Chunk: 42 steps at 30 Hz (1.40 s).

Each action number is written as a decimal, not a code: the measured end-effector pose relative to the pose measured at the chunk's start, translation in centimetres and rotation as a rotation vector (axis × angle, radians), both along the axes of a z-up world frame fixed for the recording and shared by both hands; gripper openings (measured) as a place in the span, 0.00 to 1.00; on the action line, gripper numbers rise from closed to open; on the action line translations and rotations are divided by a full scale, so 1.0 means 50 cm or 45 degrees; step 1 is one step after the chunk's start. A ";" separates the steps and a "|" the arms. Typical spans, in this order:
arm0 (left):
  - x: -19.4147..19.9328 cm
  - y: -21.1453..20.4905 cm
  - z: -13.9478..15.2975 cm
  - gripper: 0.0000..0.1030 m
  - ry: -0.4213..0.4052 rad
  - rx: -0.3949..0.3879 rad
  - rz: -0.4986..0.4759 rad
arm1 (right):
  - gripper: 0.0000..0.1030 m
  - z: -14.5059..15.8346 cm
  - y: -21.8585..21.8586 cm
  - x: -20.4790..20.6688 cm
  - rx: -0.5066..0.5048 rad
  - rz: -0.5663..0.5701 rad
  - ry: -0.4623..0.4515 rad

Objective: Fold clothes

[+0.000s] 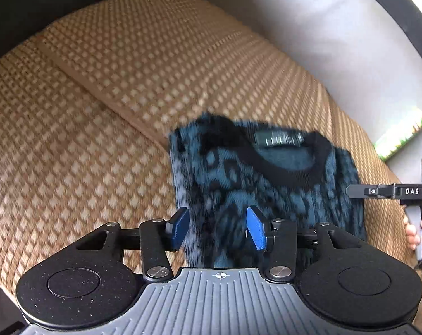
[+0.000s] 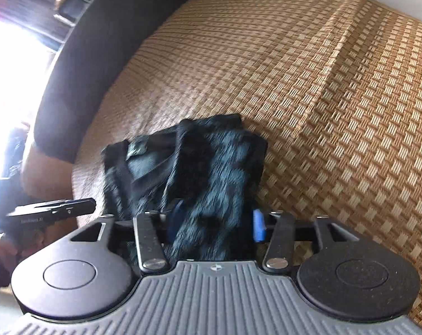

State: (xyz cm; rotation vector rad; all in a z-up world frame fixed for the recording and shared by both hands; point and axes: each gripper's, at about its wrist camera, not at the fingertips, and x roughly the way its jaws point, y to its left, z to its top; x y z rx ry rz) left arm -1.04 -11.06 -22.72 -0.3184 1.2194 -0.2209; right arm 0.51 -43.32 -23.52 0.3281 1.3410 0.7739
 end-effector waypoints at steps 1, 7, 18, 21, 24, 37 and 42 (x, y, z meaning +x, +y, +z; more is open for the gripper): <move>0.005 -0.003 -0.012 0.60 0.023 0.004 -0.005 | 0.60 -0.006 -0.004 -0.002 0.011 0.014 0.013; 0.021 -0.028 -0.064 0.66 0.098 -0.044 -0.004 | 0.58 -0.046 0.009 -0.009 0.098 -0.018 0.090; 0.004 0.005 -0.055 0.59 0.078 -0.019 0.023 | 0.62 -0.039 0.074 -0.026 0.036 -0.080 0.053; 0.005 0.016 -0.052 0.61 0.087 -0.031 0.067 | 0.65 -0.042 0.081 -0.025 -0.010 -0.108 0.054; 0.006 0.018 -0.063 0.63 0.116 -0.072 0.060 | 0.69 -0.037 0.077 -0.031 -0.014 -0.116 0.047; 0.047 -0.015 -0.065 0.67 0.081 -0.311 0.018 | 0.71 -0.073 0.061 -0.036 0.067 -0.229 0.109; 0.035 -0.013 -0.081 0.66 0.118 -0.272 0.005 | 0.69 -0.080 0.069 -0.040 0.118 -0.230 0.139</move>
